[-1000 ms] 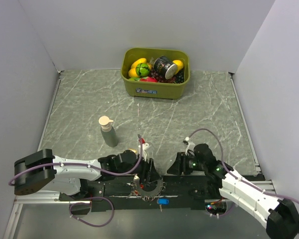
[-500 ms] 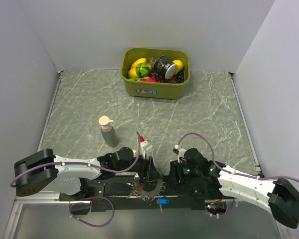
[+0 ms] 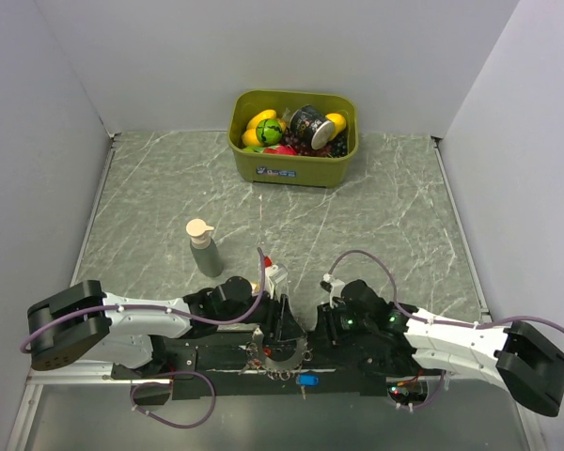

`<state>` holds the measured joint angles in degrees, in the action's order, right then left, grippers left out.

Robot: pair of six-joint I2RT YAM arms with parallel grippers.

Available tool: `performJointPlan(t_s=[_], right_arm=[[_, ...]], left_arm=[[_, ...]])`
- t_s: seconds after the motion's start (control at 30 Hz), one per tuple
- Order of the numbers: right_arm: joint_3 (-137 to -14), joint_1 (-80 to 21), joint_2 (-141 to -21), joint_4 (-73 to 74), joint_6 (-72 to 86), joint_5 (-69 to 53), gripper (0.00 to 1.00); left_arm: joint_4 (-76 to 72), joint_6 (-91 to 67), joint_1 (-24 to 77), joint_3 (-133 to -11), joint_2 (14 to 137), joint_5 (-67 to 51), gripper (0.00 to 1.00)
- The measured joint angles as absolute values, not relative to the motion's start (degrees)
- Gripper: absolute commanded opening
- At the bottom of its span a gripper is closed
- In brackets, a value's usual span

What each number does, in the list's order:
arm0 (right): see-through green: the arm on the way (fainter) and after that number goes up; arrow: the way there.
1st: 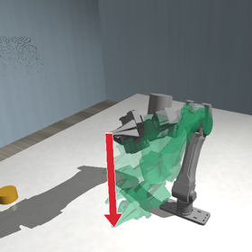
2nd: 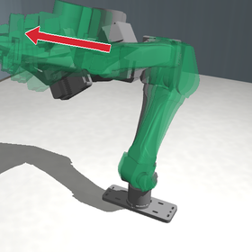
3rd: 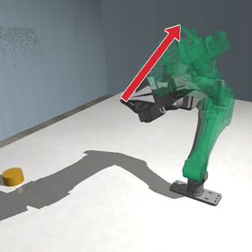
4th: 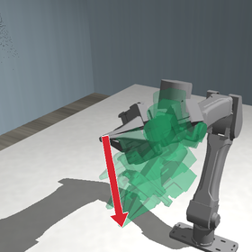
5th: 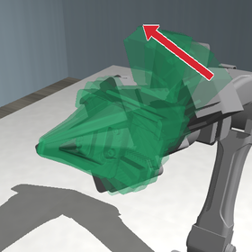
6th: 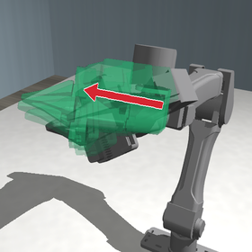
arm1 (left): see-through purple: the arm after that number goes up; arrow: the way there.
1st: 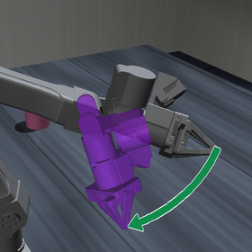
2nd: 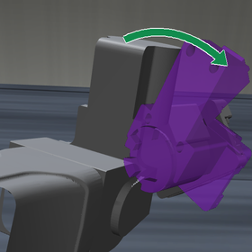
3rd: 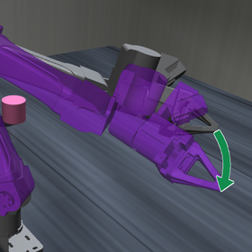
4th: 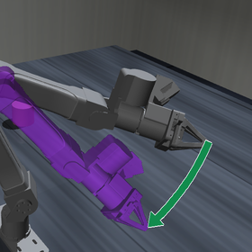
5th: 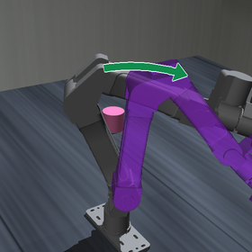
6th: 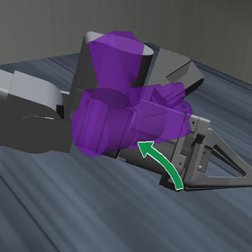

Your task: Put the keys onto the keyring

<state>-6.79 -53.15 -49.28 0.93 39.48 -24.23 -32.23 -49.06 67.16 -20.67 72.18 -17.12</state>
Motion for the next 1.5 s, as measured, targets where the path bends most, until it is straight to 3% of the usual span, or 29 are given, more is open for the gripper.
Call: performJointPlan(t_s=[0.5,0.7,0.83,1.0,1.5], right_arm=[[-7.4,-56.8,-50.7,-4.5,39.9,-27.0,0.4],[-8.6,-58.1,-55.2,-5.1,40.1,-27.3,0.28],[-9.5,-58.8,-54.5,-3.4,39.9,-25.7,0.11],[-10.7,-58.7,-50.4,0.6,39.2,-22.6,0.0],[-20.4,-58.8,-45.2,10.1,32.4,-17.1,0.0]], left_arm=[[-32.1,-49.0,66.3,-20.7,72.2,-17.1,0.69],[-31.8,-49.0,66.2,-20.7,71.8,-17.1,0.69],[-31.6,-49.0,66.1,-20.6,70.4,-16.8,0.69],[-31.6,-49.0,65.9,-20.6,69.2,-16.6,0.69],[-29.4,-47.2,65.2,-20.5,63.6,-16.2,0.68]])
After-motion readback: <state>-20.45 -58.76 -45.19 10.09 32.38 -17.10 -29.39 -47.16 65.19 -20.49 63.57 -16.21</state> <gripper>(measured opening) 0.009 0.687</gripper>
